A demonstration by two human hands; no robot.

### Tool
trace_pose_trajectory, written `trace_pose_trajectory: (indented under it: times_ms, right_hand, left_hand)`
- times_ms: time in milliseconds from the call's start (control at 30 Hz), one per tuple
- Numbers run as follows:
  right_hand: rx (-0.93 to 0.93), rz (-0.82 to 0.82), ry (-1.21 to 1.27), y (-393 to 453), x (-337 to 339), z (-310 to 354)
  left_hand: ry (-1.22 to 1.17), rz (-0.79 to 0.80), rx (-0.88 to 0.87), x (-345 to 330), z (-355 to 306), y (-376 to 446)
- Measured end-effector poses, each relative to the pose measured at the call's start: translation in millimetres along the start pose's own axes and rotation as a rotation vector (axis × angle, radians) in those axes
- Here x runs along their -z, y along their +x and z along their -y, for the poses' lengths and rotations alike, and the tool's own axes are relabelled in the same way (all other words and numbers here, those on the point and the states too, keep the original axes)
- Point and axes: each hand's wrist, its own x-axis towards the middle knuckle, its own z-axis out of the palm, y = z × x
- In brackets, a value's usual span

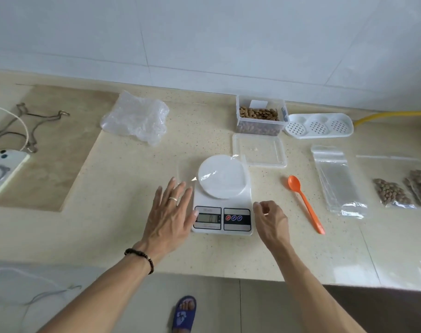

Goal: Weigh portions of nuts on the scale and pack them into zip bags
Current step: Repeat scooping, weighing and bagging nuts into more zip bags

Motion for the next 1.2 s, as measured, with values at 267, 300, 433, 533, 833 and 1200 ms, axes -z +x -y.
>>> trace_pose_trajectory:
  times_ms: [267, 300, 433, 533, 833, 1200]
  right_hand:
    - [0.124, -0.060, -0.211, -25, -8, -24]
    - [0.131, -0.067, -0.231, -26, -9, -25]
    - [0.143, -0.080, -0.292, -25, -13, -25]
    - [0.136, -0.087, -0.295, -25, -18, -21]
    - [0.036, -0.081, -0.312, -24, -22, -13]
    - [-0.071, -0.035, -0.322, -22, -22, -1]
  left_hand:
    - [0.049, 0.086, 0.070, -34, -19, -51]
    - [0.040, 0.085, 0.082, -37, -20, -53]
    - [0.016, 0.085, 0.108, -43, -21, -55]
    - [0.026, 0.084, 0.110, -44, -21, -54]
    - [0.034, 0.081, 0.095, -47, -20, -52]
    - [0.015, 0.082, 0.084, -46, -18, -52]
